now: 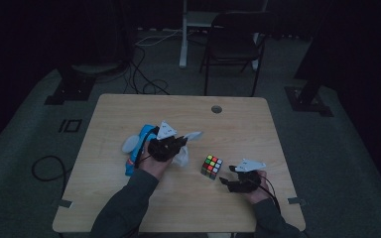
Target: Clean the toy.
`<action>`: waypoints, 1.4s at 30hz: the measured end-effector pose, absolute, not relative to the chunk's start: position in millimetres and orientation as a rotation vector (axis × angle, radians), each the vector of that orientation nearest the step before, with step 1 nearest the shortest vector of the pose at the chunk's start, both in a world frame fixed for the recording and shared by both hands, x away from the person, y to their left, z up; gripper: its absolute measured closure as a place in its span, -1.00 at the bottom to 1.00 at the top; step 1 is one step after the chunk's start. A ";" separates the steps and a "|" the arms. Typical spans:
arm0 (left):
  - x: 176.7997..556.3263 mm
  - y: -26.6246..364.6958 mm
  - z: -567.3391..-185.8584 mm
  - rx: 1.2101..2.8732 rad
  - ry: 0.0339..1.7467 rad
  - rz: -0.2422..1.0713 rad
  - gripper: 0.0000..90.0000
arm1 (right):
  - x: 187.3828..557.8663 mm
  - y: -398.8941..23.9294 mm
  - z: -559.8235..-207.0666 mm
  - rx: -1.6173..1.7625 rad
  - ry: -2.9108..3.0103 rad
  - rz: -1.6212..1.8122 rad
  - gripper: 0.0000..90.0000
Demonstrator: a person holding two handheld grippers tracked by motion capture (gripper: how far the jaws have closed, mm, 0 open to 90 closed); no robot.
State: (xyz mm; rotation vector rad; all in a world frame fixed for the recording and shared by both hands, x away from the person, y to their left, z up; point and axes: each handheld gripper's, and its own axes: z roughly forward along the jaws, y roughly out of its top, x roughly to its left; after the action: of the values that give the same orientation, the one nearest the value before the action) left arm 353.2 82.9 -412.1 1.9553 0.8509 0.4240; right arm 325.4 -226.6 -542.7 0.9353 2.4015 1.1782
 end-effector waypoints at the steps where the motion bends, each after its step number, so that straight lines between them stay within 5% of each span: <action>1: 353.2 81.3 -412.5 1.954 0.852 0.423 0.95 | 325.4 -226.7 -542.6 0.936 2.400 1.180 -0.25; 27: 345.5 104.6 -448.2 1.987 0.938 0.383 0.95 | 333.3 -209.0 -532.3 0.867 2.385 1.234 -0.65; 36: 343.1 100.9 -446.3 1.975 0.921 0.365 0.95 | 341.3 -194.8 -536.7 0.829 2.398 1.229 -0.65; 42: 341.3 99.6 -442.1 1.970 0.903 0.362 0.95 | 347.5 -185.5 -540.4 0.802 2.418 1.209 -0.45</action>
State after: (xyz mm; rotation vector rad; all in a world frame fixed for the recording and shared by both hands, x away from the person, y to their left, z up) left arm 341.3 99.6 -442.1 1.9700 0.9030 0.3623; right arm 347.5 -185.5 -540.4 0.8018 2.4179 1.2093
